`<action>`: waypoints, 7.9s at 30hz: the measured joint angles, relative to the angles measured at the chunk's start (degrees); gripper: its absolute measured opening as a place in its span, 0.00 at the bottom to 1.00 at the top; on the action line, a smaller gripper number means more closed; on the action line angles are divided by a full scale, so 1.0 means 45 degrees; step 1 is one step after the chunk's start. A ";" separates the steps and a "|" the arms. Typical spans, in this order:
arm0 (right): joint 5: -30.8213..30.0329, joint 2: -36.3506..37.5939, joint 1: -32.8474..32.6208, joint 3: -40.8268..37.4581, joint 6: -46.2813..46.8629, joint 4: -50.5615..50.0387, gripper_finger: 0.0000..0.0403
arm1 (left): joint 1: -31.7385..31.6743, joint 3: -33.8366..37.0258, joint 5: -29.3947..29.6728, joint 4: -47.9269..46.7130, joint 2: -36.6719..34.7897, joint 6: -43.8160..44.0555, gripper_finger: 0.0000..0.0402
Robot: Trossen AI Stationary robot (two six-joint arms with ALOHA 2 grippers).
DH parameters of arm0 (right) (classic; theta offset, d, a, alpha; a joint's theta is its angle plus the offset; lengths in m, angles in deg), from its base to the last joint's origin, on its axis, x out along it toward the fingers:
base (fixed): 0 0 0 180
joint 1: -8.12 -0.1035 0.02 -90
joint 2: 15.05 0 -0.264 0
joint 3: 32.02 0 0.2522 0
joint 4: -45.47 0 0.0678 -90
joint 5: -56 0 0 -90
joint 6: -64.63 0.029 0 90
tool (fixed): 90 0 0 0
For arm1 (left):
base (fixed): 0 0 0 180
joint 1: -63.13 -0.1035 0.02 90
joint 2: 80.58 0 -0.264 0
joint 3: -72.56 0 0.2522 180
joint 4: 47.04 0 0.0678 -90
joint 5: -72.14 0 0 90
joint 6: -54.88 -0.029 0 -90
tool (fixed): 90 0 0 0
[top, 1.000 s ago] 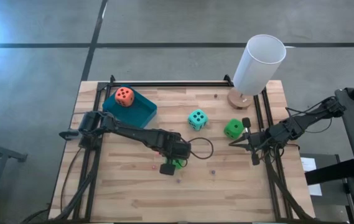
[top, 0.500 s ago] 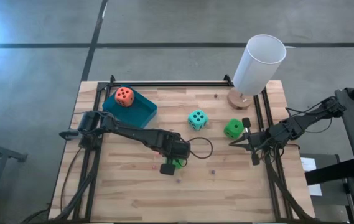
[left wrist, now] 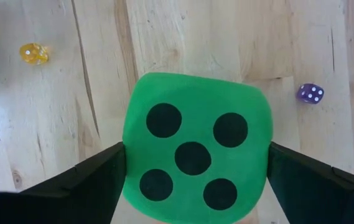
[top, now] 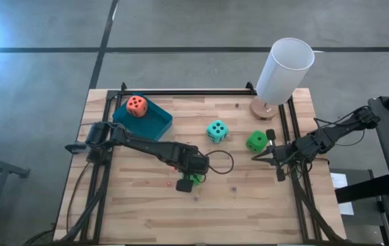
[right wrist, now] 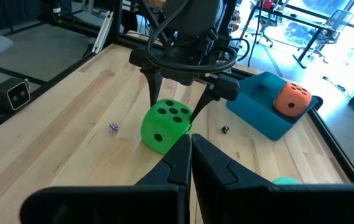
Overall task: Pick & Place Dice
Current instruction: Put the big green dice on the left into the blue bin
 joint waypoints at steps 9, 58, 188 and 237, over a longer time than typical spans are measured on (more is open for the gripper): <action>0.0000 0.0003 0.0003 0.0000 -0.0003 0.0002 0.02 | 0.0002 0.0005 0.0019 0.0015 0.0010 0.0039 0.89; 0.0000 0.0002 0.0002 0.0000 -0.0003 0.0002 0.02 | 0.0002 0.0034 0.0086 0.0097 -0.0473 0.0398 0.87; 0.0000 0.0002 -0.0002 0.0000 -0.0003 0.0002 0.02 | -0.0051 0.0010 0.0800 0.0029 -0.0879 0.2011 0.82; -0.0005 0.0003 0.0003 0.0003 -0.1576 0.0041 0.02 | -0.0047 0.0019 0.0843 -0.1182 -0.1975 0.2901 0.80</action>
